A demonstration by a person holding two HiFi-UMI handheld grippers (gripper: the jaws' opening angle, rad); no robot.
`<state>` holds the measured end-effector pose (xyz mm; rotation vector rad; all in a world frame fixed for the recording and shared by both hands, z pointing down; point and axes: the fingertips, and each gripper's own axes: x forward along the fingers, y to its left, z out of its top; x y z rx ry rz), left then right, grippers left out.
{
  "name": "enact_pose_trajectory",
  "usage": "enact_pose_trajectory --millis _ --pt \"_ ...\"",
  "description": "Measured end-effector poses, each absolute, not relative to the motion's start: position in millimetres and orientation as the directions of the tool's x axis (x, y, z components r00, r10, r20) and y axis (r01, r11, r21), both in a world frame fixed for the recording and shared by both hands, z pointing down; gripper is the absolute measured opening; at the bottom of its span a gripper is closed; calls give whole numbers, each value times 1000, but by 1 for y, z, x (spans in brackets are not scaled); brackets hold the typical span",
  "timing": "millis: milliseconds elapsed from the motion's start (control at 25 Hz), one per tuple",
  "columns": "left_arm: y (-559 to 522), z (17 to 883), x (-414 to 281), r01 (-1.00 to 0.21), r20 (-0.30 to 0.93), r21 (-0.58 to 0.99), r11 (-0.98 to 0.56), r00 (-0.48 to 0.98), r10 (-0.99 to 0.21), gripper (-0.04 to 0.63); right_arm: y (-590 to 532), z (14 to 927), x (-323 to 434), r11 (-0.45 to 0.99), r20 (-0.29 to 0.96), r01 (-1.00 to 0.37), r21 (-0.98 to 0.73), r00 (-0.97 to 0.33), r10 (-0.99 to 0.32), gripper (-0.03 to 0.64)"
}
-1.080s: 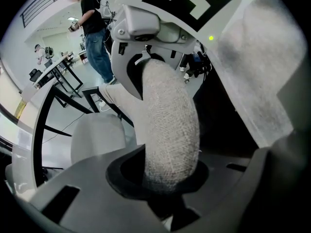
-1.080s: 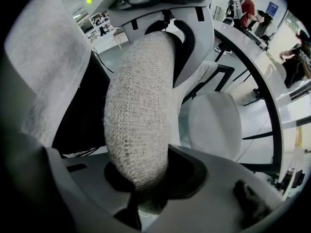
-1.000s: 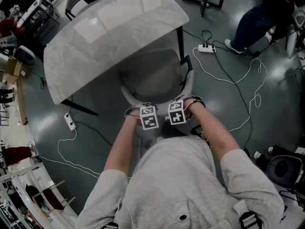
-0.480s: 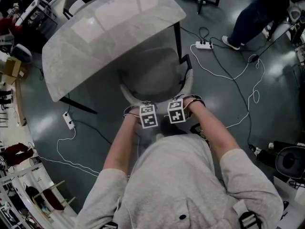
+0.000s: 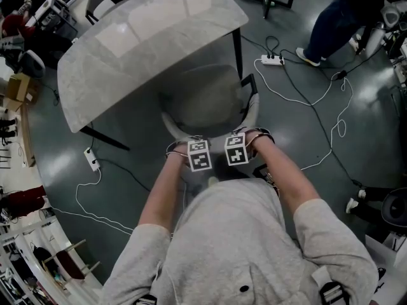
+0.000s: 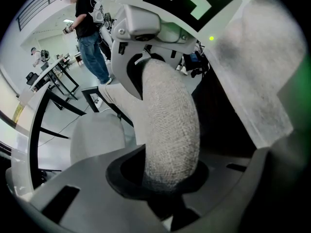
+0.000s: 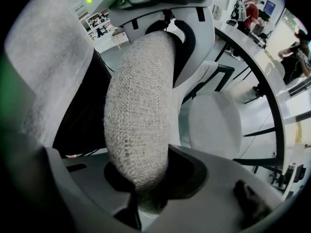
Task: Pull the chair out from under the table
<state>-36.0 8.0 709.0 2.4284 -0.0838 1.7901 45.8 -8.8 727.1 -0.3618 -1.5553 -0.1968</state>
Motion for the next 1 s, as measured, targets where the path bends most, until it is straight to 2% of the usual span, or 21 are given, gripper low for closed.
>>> enact_pose_trajectory --millis 1000 --pt "51 708 -29 -110 954 63 -992 299 27 100 35 726 53 937 995 335 -95 13 96 107"
